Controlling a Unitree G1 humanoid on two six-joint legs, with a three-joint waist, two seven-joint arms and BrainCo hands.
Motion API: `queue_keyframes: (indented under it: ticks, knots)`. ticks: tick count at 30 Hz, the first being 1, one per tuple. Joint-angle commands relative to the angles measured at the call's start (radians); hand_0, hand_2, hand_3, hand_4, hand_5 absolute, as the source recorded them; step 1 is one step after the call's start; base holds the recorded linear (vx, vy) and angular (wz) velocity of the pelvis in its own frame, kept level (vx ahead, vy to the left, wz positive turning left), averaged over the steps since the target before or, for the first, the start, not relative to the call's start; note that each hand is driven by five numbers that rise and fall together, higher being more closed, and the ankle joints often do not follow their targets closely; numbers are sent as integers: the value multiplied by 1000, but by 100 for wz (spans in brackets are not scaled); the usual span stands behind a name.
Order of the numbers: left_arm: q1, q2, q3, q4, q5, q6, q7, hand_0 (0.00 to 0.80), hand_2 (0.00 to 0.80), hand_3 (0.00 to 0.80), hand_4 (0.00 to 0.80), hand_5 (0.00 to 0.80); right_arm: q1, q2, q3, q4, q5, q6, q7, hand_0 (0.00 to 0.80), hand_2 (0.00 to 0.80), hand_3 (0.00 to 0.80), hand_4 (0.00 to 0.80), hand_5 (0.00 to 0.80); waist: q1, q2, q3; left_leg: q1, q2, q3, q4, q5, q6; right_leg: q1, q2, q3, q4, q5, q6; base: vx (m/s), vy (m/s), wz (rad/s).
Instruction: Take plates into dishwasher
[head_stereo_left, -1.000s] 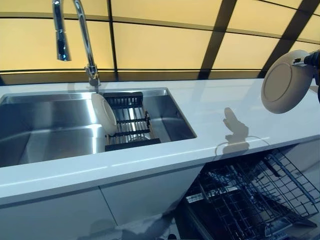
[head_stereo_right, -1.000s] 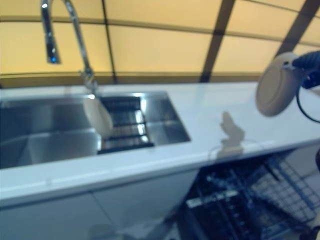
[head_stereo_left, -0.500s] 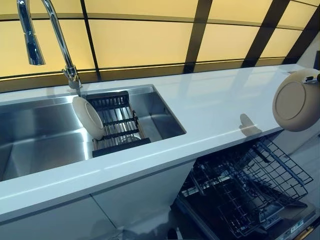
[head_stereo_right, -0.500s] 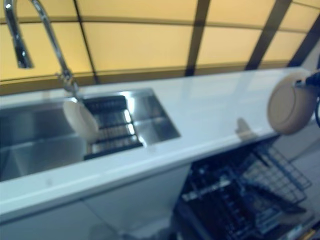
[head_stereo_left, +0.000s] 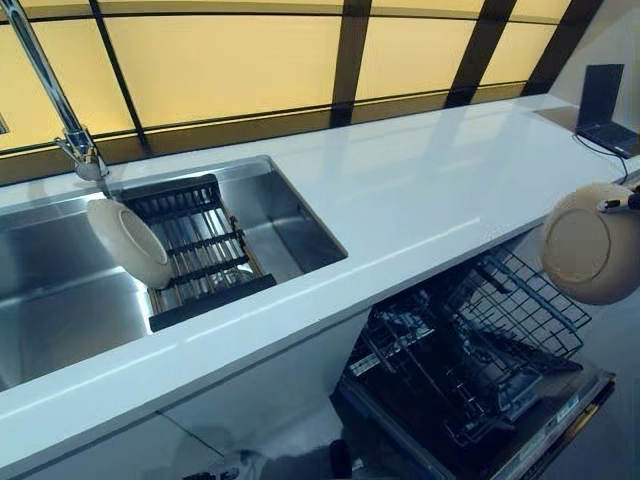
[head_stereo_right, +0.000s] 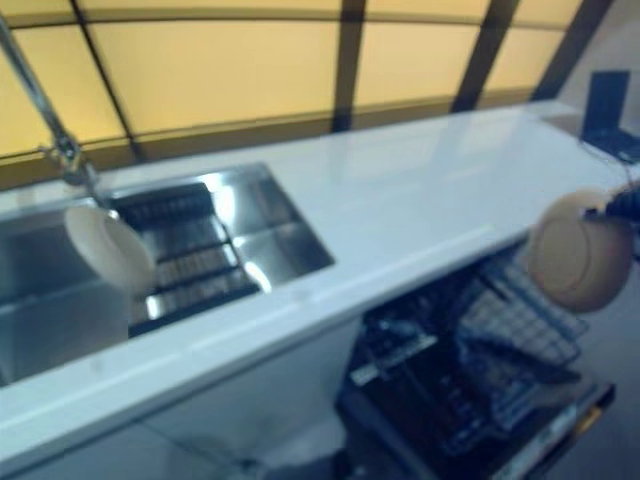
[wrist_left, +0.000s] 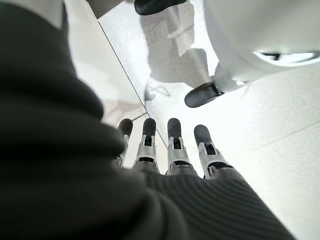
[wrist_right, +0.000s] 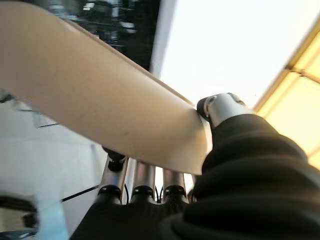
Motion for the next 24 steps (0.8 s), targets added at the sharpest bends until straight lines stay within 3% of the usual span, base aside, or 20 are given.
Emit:
queue_keyframes:
  ticks: [1,13,24]
  knots:
    - [-29,52,31,27,27,-11,-12,0,0,0,0,0,8,-40,-52,-47,-45,-37,37,800,800,800,800,800,-20,-58,13,17,20,-20,0,-18,28,79,-36,12,3,-45,70,-38,-8,-13]
    - [-35,42,59,32,34,-16,-10,0,0,0,0,0,256,30,-214,-198,-89,-70,62,800,800,800,800,800,-41,-48,20,19,19,-9,0,-21,29,68,-38,21,3,-42,69,-14,1,-5]
    - [-48,27,57,33,22,-18,-3,0,0,0,0,0,357,128,-227,-355,-148,-73,47,800,800,800,800,800,-31,-34,35,16,17,-23,0,-22,31,67,-45,12,3,-42,68,0,0,0]
